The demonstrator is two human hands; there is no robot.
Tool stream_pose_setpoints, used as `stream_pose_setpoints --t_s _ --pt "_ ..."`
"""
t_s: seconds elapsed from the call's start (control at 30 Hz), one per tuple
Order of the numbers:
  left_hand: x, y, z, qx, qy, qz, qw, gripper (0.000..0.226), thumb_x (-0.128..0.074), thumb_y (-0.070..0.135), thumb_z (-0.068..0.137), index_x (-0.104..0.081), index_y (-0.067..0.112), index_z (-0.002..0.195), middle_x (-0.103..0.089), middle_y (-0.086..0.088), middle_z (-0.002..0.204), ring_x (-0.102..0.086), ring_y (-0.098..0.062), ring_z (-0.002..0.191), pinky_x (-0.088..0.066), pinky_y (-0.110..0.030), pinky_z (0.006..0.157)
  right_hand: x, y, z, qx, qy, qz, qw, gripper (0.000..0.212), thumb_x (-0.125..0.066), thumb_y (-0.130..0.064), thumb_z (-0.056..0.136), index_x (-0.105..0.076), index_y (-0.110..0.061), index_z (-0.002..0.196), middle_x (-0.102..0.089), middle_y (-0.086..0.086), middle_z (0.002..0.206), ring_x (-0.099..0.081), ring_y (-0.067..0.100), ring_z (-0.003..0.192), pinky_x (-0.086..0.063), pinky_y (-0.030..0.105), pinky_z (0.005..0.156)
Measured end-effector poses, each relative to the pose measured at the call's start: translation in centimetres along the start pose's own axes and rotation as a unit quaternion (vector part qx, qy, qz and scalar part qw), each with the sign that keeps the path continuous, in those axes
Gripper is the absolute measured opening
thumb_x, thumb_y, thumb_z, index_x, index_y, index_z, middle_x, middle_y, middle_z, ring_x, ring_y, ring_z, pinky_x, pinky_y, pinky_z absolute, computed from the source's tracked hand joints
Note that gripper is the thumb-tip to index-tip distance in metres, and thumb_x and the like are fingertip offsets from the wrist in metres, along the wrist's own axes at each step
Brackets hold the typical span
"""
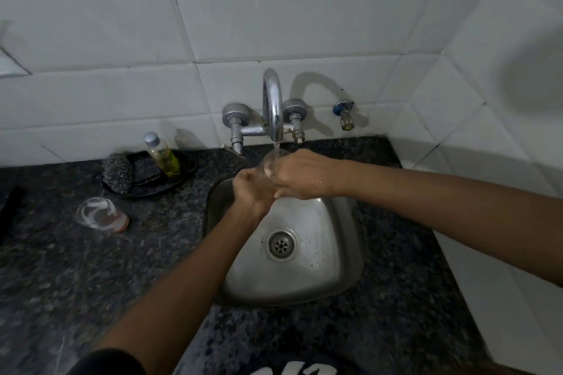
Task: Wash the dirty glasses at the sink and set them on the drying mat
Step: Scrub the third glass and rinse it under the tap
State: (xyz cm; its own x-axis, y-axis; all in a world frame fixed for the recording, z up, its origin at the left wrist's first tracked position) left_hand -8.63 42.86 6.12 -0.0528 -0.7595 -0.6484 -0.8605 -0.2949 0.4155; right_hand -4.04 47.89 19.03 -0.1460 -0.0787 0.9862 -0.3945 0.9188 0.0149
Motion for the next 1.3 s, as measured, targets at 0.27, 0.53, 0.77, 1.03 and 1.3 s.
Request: stream_pose_setpoints --t_s 0.27,0.53,0.77,1.03,1.3 --pt "-1.0 0.5 -0.1 -0.015 0.039 0.08 0.996 0.044 -0.023 0.022 0.11 -0.06 0.0 0.122 -0.071 -0.017 0.1 -0.067 -0.03 0.108 -0.052 -0.038 0.106 -1.0 0.3 0.8 0.007 -0.013 -0.051 0.999 0.031 -0.06 -0.042 0.1 -0.069 -0.014 0.112 -0.071 0.003 0.111 -0.068 0.022 0.101 -0.058 0.041 0.083" --pt "-1.1 0.5 1.3 0.023 -0.017 0.096 0.995 0.048 -0.034 0.023 0.108 -0.075 -0.001 0.098 -0.072 -0.013 0.087 -0.073 -0.024 0.071 -0.061 -0.031 0.06 -0.7 0.5 0.6 0.067 0.036 -0.079 0.994 0.009 -0.066 -0.017 0.099 -0.073 -0.015 0.104 -0.071 0.004 0.096 -0.069 0.025 0.089 -0.055 0.041 0.08" --pt "-0.4 -1.1 2.2 0.039 -0.019 0.074 0.996 0.051 -0.033 0.038 0.109 -0.071 0.004 0.105 -0.07 -0.013 0.089 -0.069 -0.025 0.074 -0.057 -0.035 0.062 -1.0 0.3 0.2 0.062 -0.014 -0.089 0.994 0.009 -0.076 -0.028 0.091 -0.072 -0.022 0.097 -0.071 -0.005 0.095 -0.068 0.016 0.086 -0.057 0.033 0.076" --pt "0.2 -0.9 3.1 0.017 -0.01 -0.016 1.0 0.052 -0.026 0.033 0.106 -0.068 0.003 0.111 -0.068 -0.015 0.092 -0.065 -0.024 0.078 -0.051 -0.033 0.06 -0.6 0.5 0.4 -0.024 0.009 -0.052 0.998 0.017 -0.063 -0.026 0.099 -0.072 -0.014 0.107 -0.071 0.004 0.104 -0.069 0.022 0.092 -0.057 0.037 0.076" --pt "-1.3 0.4 2.4 0.01 -0.033 0.119 0.992 0.034 -0.036 0.014 0.104 -0.066 0.001 0.094 -0.061 -0.015 0.089 -0.066 -0.024 0.072 -0.054 -0.034 0.063 -1.5 -0.1 0.1 -0.033 0.023 -0.102 0.994 0.021 -0.079 -0.028 0.089 -0.069 -0.017 0.103 -0.07 0.001 0.098 -0.066 0.019 0.089 -0.05 0.035 0.075"
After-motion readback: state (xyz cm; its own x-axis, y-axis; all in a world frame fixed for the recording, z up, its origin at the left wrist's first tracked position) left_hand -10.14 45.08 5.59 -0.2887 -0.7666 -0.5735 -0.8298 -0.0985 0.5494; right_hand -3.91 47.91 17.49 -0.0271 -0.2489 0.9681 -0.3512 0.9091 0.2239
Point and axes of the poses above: each hand's wrist, its own z-axis towards the middle knuckle, its own x-axis out of the back of the hand, y = z × x, the point moved 8 cm from there along z, towards the middle knuckle
